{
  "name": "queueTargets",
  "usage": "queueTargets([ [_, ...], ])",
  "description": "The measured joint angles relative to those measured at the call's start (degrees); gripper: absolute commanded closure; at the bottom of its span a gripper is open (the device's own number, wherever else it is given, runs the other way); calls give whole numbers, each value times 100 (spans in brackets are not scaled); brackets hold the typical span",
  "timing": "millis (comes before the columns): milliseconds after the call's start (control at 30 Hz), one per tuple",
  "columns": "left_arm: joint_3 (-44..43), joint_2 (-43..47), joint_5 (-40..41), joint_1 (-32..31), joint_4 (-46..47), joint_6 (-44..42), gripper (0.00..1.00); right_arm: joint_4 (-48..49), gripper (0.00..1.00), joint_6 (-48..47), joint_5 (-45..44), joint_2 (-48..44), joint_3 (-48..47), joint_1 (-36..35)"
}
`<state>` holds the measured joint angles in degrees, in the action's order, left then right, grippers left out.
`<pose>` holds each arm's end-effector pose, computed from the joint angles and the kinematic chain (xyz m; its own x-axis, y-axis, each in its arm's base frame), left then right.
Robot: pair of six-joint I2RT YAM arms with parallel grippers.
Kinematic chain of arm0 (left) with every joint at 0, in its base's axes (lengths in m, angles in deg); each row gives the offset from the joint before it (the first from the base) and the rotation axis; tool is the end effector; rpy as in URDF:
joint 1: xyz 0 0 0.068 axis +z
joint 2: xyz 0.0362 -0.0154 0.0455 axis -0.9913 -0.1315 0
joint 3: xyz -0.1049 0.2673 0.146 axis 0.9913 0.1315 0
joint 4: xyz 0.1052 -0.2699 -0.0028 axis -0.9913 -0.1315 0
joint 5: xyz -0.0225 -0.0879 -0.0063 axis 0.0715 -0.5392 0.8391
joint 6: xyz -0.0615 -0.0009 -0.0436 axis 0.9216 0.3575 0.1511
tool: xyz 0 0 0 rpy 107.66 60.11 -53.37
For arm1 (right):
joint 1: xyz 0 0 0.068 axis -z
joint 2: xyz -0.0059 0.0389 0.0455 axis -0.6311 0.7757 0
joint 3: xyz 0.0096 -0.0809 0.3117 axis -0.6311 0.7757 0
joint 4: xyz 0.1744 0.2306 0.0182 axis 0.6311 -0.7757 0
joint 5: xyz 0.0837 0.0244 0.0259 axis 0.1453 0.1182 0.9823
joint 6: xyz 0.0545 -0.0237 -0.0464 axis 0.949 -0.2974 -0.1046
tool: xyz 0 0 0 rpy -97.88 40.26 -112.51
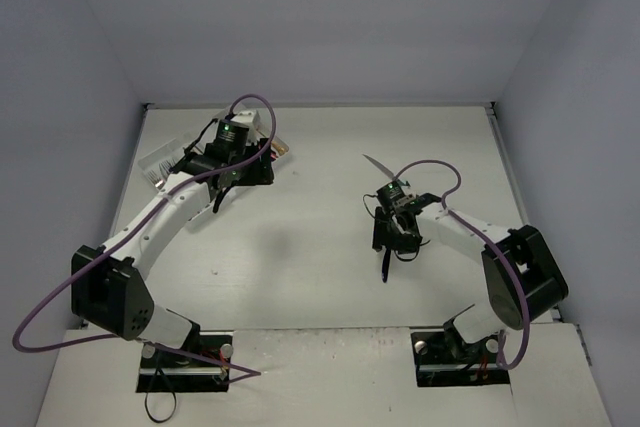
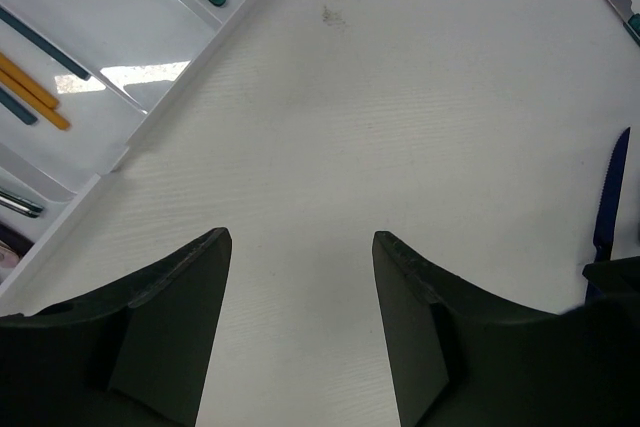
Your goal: Sort the eating utensils into containers
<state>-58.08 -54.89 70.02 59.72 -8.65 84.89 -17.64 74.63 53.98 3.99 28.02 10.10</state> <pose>0.3378 -0.1461 0.3529 -0.7008 -0.1511 -0.6972 0.1601 0.9191 -0.3601 0.2755 0.1503 0.1743 -0.8929 0.1460 -0.4259 0.0385 0.9673 0.2508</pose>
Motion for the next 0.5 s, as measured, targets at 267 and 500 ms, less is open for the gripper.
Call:
queueTargets([
  [267,0,0,-130,0,2,0,44,132,74,231,-286,174,45,-31],
  [500,65,0,-223,-12,5,32,44,244,100,286,-416,201,58,-31],
])
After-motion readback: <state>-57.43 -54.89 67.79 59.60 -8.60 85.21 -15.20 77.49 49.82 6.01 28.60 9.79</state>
